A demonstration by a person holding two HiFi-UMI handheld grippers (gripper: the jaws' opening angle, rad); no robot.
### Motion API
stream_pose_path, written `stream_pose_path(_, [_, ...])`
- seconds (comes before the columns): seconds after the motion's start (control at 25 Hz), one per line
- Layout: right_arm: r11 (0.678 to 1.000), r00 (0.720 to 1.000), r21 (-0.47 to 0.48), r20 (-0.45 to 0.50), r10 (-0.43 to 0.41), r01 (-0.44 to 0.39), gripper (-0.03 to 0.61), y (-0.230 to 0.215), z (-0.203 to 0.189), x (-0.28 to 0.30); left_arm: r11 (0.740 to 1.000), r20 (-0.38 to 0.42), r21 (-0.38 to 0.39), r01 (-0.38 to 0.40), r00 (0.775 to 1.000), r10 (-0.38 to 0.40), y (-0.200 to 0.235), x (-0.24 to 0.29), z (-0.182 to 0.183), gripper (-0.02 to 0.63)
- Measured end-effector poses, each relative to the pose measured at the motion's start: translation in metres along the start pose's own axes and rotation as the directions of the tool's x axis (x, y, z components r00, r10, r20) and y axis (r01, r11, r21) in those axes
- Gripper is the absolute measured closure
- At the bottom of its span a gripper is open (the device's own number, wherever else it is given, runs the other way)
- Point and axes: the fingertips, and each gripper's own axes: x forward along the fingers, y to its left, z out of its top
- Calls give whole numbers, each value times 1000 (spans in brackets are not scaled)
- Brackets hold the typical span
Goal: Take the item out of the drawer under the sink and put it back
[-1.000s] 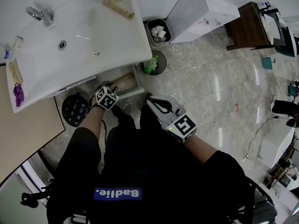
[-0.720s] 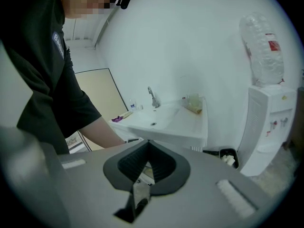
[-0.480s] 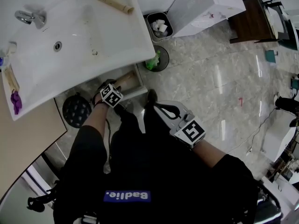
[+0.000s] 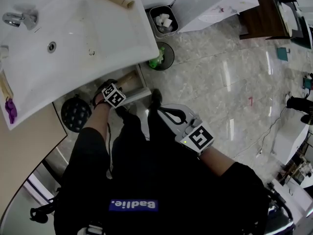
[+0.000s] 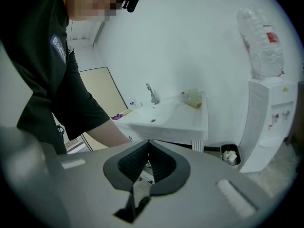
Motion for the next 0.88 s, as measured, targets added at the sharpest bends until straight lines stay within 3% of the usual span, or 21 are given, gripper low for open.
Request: stream_pose_path(0.88, [998, 997, 54, -65, -35, 38, 577, -12, -36, -7, 1000, -59, 0, 6, 998, -6, 10, 44, -12, 468])
